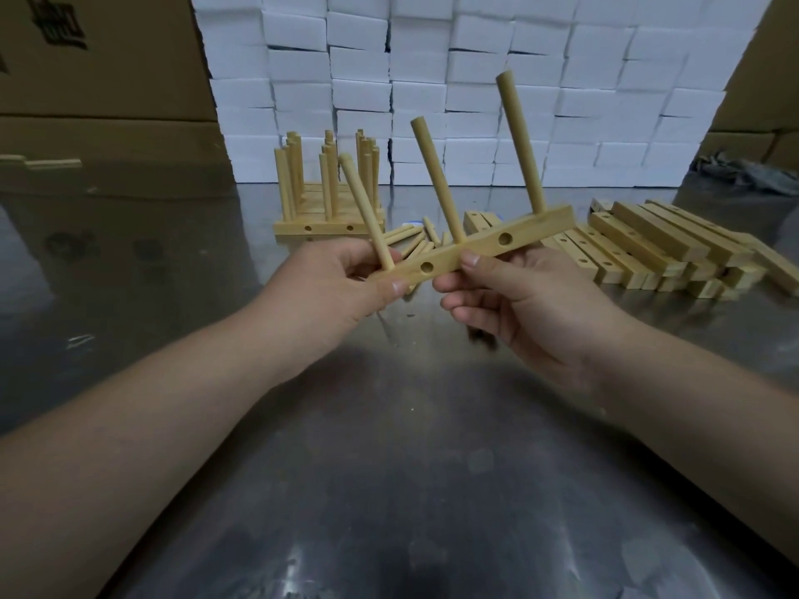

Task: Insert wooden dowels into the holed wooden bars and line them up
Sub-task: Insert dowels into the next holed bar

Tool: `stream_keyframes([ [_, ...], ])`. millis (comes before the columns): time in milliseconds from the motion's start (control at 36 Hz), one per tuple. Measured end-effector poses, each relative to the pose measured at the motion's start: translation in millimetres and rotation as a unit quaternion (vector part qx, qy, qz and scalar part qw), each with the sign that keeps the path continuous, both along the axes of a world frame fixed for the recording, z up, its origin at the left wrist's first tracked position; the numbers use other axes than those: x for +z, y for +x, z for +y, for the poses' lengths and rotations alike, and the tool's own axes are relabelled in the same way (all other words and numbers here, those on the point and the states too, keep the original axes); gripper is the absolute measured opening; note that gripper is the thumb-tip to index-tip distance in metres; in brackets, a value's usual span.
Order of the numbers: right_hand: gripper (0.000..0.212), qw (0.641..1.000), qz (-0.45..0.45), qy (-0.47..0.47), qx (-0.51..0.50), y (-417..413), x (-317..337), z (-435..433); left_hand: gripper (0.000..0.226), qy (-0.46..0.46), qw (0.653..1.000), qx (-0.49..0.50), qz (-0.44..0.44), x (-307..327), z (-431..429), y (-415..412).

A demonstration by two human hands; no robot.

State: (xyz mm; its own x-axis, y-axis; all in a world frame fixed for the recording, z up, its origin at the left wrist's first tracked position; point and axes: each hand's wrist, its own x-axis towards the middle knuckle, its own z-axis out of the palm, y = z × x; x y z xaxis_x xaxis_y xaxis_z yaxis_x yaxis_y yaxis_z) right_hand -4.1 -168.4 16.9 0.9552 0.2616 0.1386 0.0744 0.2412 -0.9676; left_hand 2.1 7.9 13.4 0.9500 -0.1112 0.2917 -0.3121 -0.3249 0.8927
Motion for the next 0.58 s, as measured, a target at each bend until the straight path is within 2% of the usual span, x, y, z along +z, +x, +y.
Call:
stream_keyframes([
  [83,0.016,1.000,-0.011,-0.024,-0.012,-0.7,-0.6,0.3,0.019,0.004,1.000,0.021,-0.012,1.0,1.3,1.4],
  [139,0.012,0.994,-0.044,-0.094,-0.029,-3.0,-2.4,2.0,0.018,0.010,0.999,0.043,-0.025,2.0,4.0,4.0],
  [167,0.017,0.986,-0.070,-0.145,-0.036,-4.7,-3.9,2.9,0.017,0.011,0.998,0.055,-0.033,2.2,6.1,5.8],
  [222,0.043,0.957,-0.134,-0.256,-0.035,-8.3,-8.9,4.7,0.017,0.007,0.996,0.082,-0.045,2.5,11.3,10.3],
  [250,0.049,0.940,-0.165,-0.296,-0.024,-10.3,-11.7,5.8,0.017,0.003,0.994,0.097,-0.048,2.7,14.5,12.9],
  [306,0.047,0.916,-0.206,-0.344,0.001,-12.9,-16.1,7.5,0.017,-0.005,0.991,0.129,-0.046,4.7,21.4,18.9],
  [389,0.044,0.906,-0.215,-0.366,0.012,-11.9,-19.1,6.8,0.014,0.012,0.983,0.178,-0.037,13.7,35.3,29.8],
  [500,0.047,0.910,-0.202,-0.361,0.018,-12.5,-18.6,7.2,0.004,0.126,0.964,0.227,-0.054,27.0,66.4,43.7],
  [583,0.040,0.905,-0.196,-0.376,0.023,-12.1,-17.6,6.3,0.017,0.206,0.946,0.250,-0.026,27.5,95.1,51.6],
])
